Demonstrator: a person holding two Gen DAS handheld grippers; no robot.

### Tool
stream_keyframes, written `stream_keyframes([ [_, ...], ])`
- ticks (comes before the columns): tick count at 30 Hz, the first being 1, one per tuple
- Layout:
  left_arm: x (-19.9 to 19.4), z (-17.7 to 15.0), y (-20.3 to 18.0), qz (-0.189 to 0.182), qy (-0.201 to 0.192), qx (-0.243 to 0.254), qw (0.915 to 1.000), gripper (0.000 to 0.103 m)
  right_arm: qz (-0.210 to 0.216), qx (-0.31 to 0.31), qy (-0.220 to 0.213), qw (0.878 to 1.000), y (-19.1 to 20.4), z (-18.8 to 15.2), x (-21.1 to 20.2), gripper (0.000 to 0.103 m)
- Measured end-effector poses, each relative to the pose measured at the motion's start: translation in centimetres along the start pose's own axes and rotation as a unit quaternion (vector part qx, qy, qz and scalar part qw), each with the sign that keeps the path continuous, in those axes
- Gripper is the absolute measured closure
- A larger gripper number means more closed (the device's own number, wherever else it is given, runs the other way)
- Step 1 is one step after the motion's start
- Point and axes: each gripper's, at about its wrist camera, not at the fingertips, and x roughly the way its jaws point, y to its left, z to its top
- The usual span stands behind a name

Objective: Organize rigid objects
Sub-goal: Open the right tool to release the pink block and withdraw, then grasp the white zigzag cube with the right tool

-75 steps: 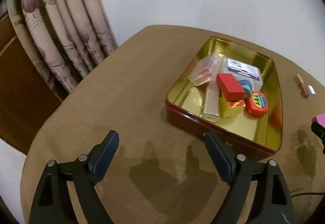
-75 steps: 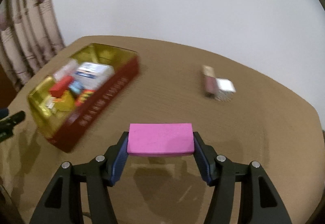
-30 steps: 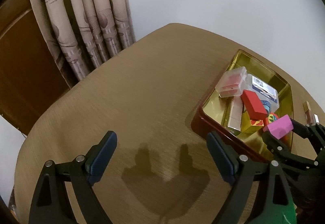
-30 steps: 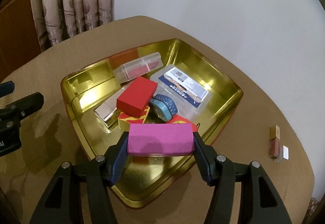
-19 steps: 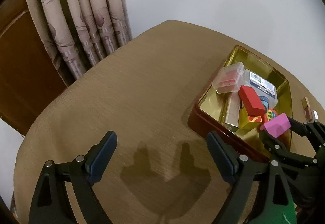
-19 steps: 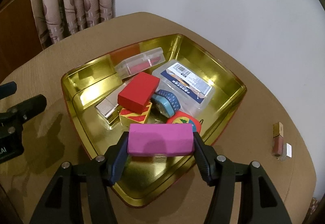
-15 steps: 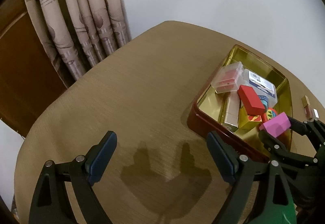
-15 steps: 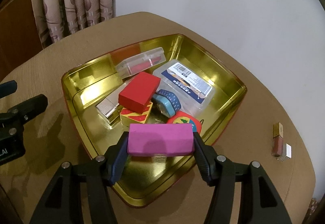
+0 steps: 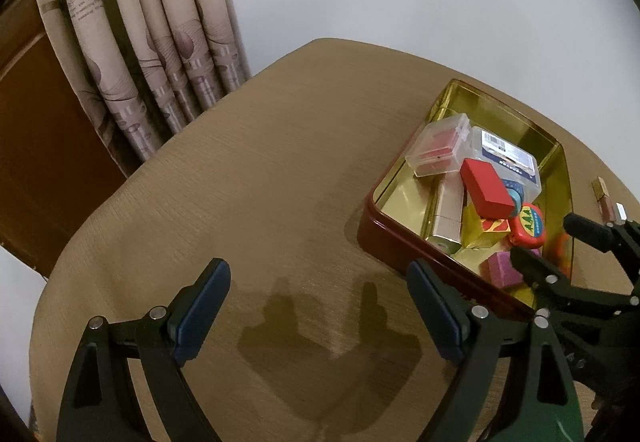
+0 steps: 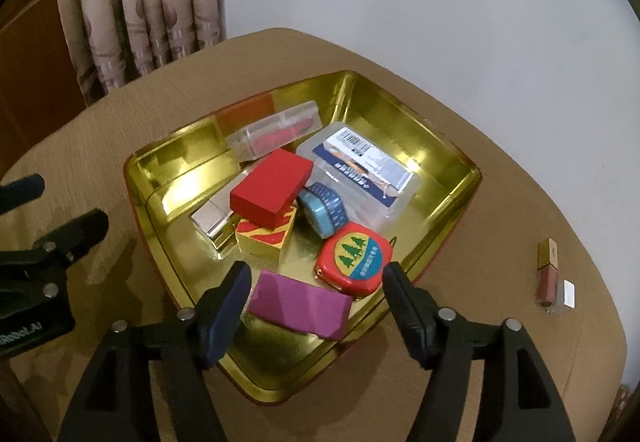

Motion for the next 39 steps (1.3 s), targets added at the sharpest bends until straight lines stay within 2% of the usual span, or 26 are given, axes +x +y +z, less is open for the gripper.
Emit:
stream_keyframes([
  [5,0.1,-0.1,-0.2,0.0,0.002,0.007,1.0,0.015,0.003,0.025,-0.011,1.0,-1.6,-0.2,-1.3,0.033],
  [10,0.1,-0.2,-0.5,0.001,0.002,0.016,0.9999,0.015,-0.014,0.05,-0.018,0.998,-4.5,-1.2,-2.4,0.033],
  [16,0.3,-0.4,-0.6,0.002,0.004,0.023,0.9997,0.015,-0.055,0.082,0.002,0.995,-9.5,-4.2,-2.1,0.033],
  [23,1.0,-0.6,-0.6,0.002,0.019,0.022,0.9996,0.015,-0.105,0.157,0.03,0.981,-16.8,-8.8,-0.7,0.033],
  [26,1.1,-0.7,-0.5,0.002,0.019,0.019,0.9996,0.015,-0.11,0.194,0.032,0.974,-19.6,-10.1,-0.1,0.033],
  [39,1.9,-0.7,-0.2,0.017,0.022,0.02,0.9994,0.015,-0.14,0.227,0.018,0.964,-25.6,-8.1,4.5,0.033],
])
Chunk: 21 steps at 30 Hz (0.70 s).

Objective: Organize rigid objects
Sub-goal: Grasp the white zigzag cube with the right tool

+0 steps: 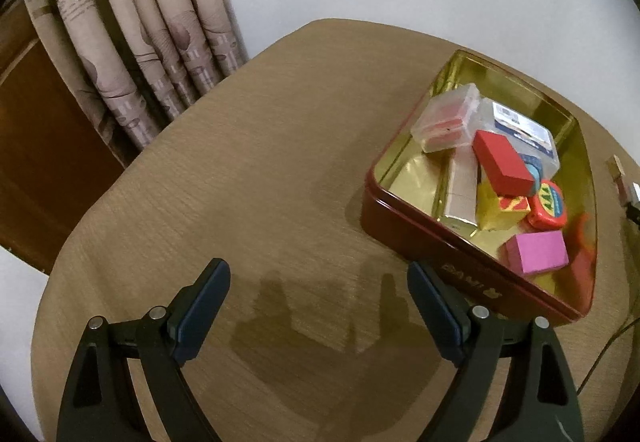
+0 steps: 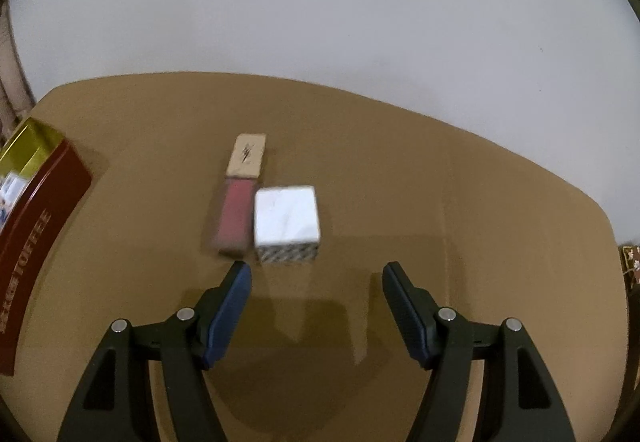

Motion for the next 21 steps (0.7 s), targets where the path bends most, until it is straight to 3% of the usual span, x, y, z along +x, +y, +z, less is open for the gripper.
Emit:
stream_keyframes([
  [8,0.1,0.1,-0.1,-0.001,-0.009,0.007,0.9999,0.014,0.007,-0.001,-0.02,1.0,1.0,1.4,1.7,0.036],
  [10,0.1,0.2,-0.2,0.001,-0.01,0.01,0.9999,0.014,0.022,0.005,-0.024,0.999,1.0,1.2,1.7,0.052],
  [14,0.0,0.0,-0.3,0.004,-0.012,0.015,0.9998,0.014,0.027,-0.008,-0.035,0.999,2.0,0.4,1.1,0.073],
  [21,-1.8,0.1,0.0,0.022,-0.039,0.013,0.9989,0.014,0.029,0.001,-0.034,0.999,1.4,-2.0,-0.2,0.073],
])
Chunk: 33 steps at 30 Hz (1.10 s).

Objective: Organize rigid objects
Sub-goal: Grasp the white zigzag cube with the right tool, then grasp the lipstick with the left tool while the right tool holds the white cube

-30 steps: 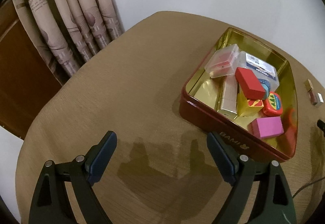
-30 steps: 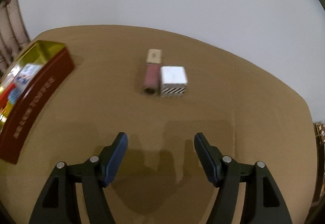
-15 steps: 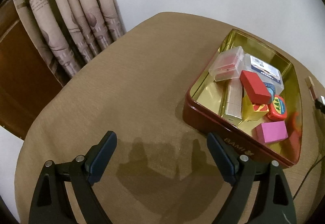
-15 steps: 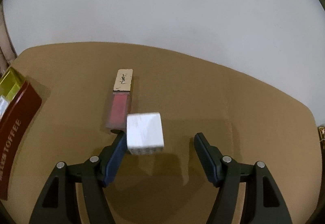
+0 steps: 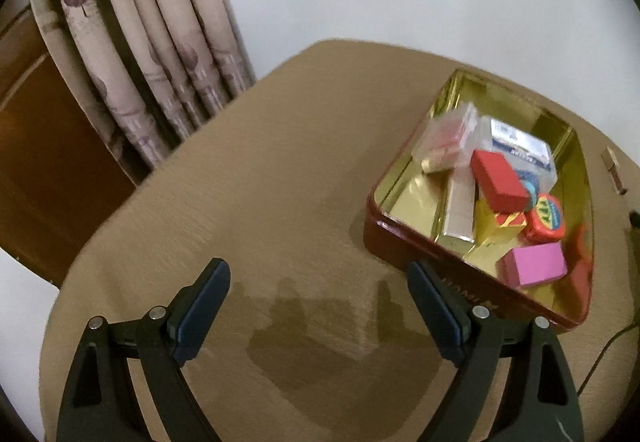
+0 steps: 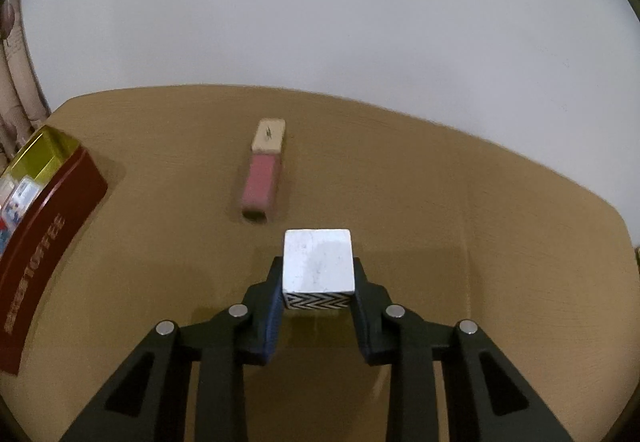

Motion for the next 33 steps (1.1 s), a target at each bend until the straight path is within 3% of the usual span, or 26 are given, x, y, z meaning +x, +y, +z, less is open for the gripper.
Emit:
stream_keyframes([
  [2,-0.6,0.0,-0.2,0.005,-0.003,0.002,1.0,0.014,-0.005,-0.006,-0.002,1.0,-0.4,-1.1,-0.7,0.073],
  [8,-3.9,1.3,-3.4,-0.03,-0.014,0.037,0.9988,0.014,-0.01,0.0,0.004,1.0,-2.1,-4.1,-2.5,0.073],
  [13,-6.5,3.2,-9.1,-0.098,-0.033,0.059,0.9929,0.014,-0.006,0.001,0.008,1.0,-3.4,-6.2,-3.8,0.073],
  [15,-6.7,4.0,-12.2,-0.107,-0.034,0.078,0.9907,0.014,-0.005,0.006,0.011,1.0,-3.6,-6.4,-3.7,0.073],
  [20,-5.8,5.7,-19.7,-0.163,-0.016,0.114,0.98,0.014,-0.005,-0.012,-0.001,1.0,-5.2,-6.2,-2.7,0.073],
  [23,-4.7,7.0,-24.2,-0.178,-0.011,0.127,0.9756,0.014,-0.003,-0.002,-0.007,1.0,-5.7,-6.4,-2.6,0.072],
  [25,-3.7,8.0,-27.2,-0.164,-0.015,0.144,0.9758,0.014,-0.004,-0.003,-0.007,1.0,-5.7,-6.6,-2.7,0.072],
  [33,1.0,11.6,-36.9,-0.167,0.017,0.166,0.9717,0.016,-0.006,-0.004,-0.009,1.0,-6.4,-7.9,-4.7,0.072],
])
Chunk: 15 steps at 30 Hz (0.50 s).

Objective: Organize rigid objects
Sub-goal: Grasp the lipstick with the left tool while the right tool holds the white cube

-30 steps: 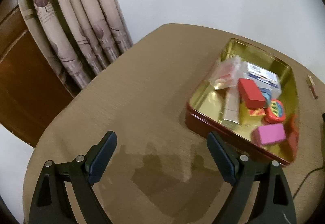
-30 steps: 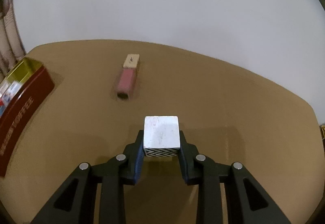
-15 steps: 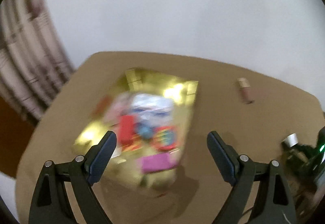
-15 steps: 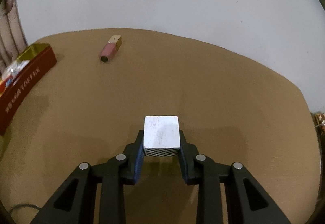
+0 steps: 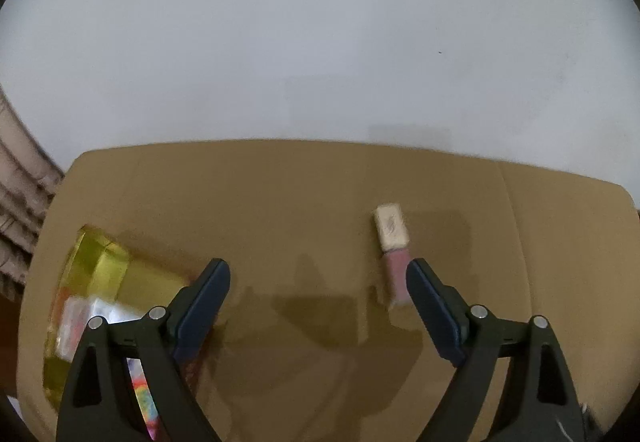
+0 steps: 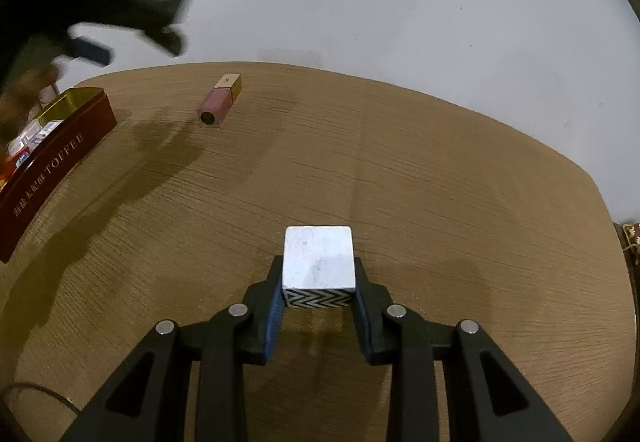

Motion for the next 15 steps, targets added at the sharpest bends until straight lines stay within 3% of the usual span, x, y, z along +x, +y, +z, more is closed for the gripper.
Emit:
stream_keyframes([
  [3,2.8,1.2,-1.0,-0.019,0.035,-0.012,0.9991,0.019,0.0,0.0,0.0,1.0,0.1,0.2,0.2,0.072],
  [4,3.6,1.5,-1.2,-0.023,0.045,-0.022,0.9985,0.026,0.001,0.0,0.0,1.0,0.1,0.2,0.2,0.072],
  [8,5.8,2.2,-2.0,-0.038,0.063,-0.034,0.9967,0.029,0.002,0.002,0.0,1.0,0.1,0.2,0.2,0.072],
  [9,6.2,2.3,-2.0,-0.034,0.064,-0.03,0.9969,0.034,0.003,0.002,0.001,1.0,0.2,0.2,0.2,0.072],
  [11,7.1,2.3,-2.4,-0.04,0.074,-0.023,0.9962,0.055,0.002,0.002,0.001,1.0,0.2,0.2,0.1,0.072],
  [15,8.1,2.0,-2.6,-0.037,0.081,-0.023,0.9957,0.062,0.0,0.001,0.001,1.0,0.3,0.2,0.0,0.072],
])
